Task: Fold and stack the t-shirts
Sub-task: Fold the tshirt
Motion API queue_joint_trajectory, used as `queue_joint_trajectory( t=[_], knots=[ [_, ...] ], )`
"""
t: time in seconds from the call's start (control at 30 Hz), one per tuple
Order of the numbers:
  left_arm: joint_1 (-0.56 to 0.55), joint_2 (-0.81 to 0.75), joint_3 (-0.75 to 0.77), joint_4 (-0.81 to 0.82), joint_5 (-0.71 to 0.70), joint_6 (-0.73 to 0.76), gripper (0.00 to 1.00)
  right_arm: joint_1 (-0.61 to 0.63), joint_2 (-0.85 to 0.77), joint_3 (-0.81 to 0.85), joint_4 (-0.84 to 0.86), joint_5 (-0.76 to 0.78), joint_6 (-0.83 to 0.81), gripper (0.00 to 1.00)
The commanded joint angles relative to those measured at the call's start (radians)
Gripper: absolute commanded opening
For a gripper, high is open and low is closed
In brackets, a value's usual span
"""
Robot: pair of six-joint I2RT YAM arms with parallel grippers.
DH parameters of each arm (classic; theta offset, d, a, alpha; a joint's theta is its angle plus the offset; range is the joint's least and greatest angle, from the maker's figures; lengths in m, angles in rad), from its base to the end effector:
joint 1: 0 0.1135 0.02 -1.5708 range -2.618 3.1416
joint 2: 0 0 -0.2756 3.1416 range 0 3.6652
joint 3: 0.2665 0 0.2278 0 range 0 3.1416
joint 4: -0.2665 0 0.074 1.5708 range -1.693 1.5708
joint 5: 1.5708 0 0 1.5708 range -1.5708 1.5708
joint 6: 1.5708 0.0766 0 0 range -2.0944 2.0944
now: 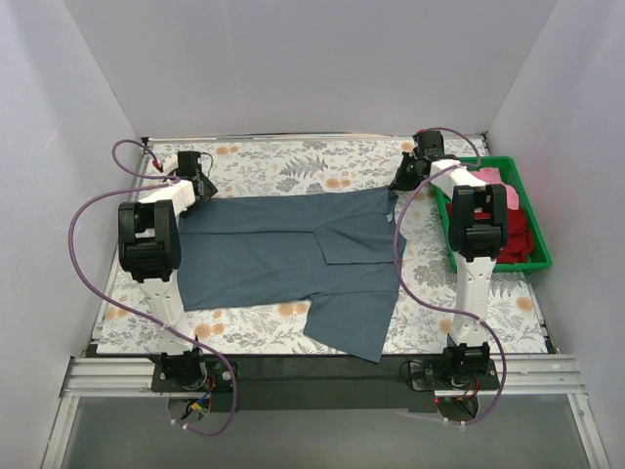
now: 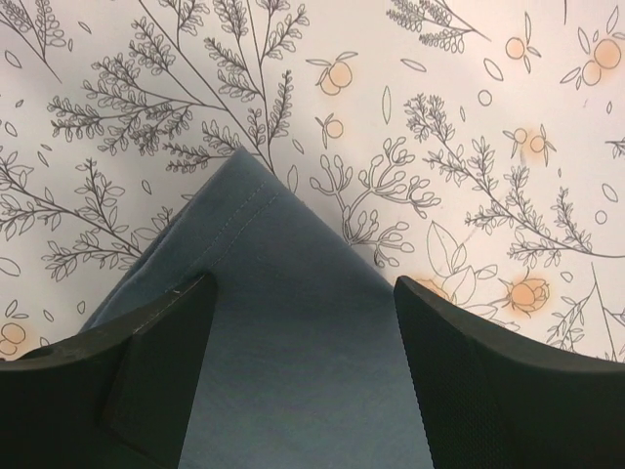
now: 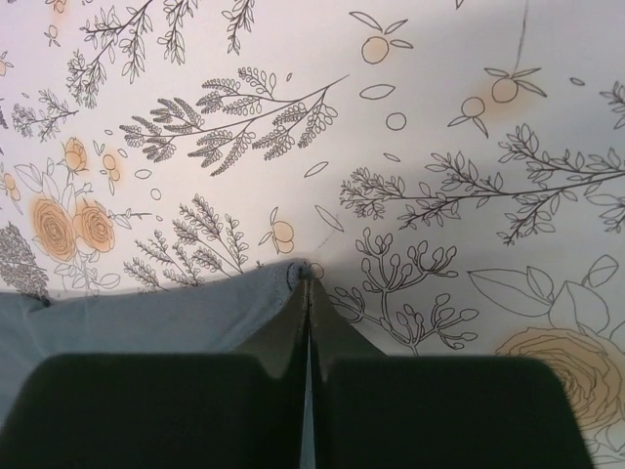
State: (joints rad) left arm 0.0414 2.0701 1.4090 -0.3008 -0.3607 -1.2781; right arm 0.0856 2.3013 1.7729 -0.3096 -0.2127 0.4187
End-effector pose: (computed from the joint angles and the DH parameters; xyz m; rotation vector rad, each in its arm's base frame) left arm 0.4441 0.0454 0.1484 -1.6082 1.8449 -0.0821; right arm 0.5202 0.0609 0.1491 0.3059 2.4225 0.4858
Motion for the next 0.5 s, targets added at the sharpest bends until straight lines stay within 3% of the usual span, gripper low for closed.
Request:
queue_joint_trajectory(
  t=[0.0, 0.17, 0.47],
  knots=[
    [0.023, 0.068, -0.005, -0.027, -0.003, -0.015, 0.68, -0.009, 0.021, 0.043, 0.037, -0.001, -0.026, 0.01],
    [0.029, 0.082, 0.015, -0.029, 0.014, -0.023, 0.68, -0.017, 0.021, 0.046, 0.038, 0.047, -0.067, 0.01],
    [0.028, 0.076, 0.007, -0.026, 0.034, -0.021, 0.68, -0.011, -0.101, 0.019, 0.125, -0.089, -0.061, 0.05]
  ],
)
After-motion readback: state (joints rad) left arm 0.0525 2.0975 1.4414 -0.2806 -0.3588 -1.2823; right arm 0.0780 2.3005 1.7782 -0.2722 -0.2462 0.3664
